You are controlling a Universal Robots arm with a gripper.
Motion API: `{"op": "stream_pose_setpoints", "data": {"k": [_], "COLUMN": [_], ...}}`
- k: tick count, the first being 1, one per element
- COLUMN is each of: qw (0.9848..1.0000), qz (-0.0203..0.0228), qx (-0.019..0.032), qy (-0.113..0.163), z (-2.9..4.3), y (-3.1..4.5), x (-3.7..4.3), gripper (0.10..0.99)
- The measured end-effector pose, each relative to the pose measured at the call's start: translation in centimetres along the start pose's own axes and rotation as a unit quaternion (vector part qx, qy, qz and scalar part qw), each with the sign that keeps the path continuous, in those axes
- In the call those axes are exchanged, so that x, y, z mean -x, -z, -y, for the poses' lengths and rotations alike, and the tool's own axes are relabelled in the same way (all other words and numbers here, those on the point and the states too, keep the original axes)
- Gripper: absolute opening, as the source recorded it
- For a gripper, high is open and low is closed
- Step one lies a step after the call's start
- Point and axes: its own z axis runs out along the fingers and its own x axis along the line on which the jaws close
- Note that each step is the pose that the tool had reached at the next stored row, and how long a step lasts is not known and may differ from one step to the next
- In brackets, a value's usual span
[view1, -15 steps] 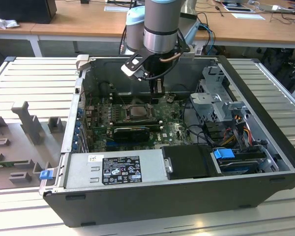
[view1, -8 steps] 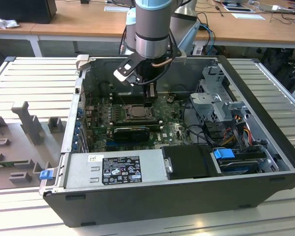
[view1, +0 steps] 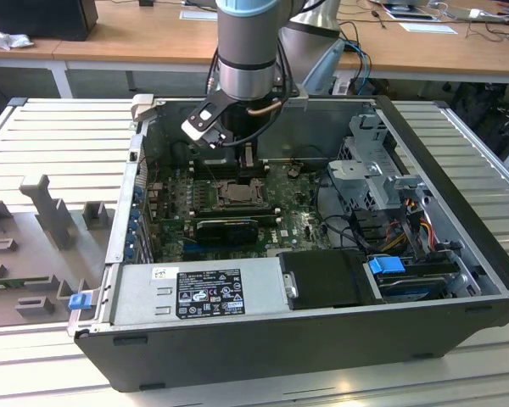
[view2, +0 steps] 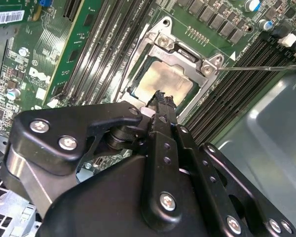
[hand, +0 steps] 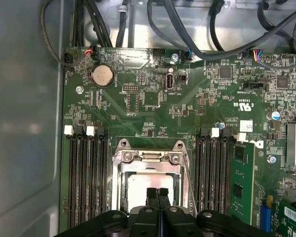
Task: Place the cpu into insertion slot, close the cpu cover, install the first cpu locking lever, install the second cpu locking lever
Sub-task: 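Close the cpu cover, then install the first cpu locking lever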
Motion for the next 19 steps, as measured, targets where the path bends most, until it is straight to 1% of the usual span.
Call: {"op": "stream_pose_setpoints", "data": {"k": [6, 19], "qw": [1.0, 1.0], "qz": [0.0, 0.0001], "qx": [0.0, -0.0001], "qy": [0.0, 0.0], "z": [0.43, 0.45], "y": [0.01, 0.22], "x": [-0.01, -0.01], "gripper": [0.106, 0.106]}}
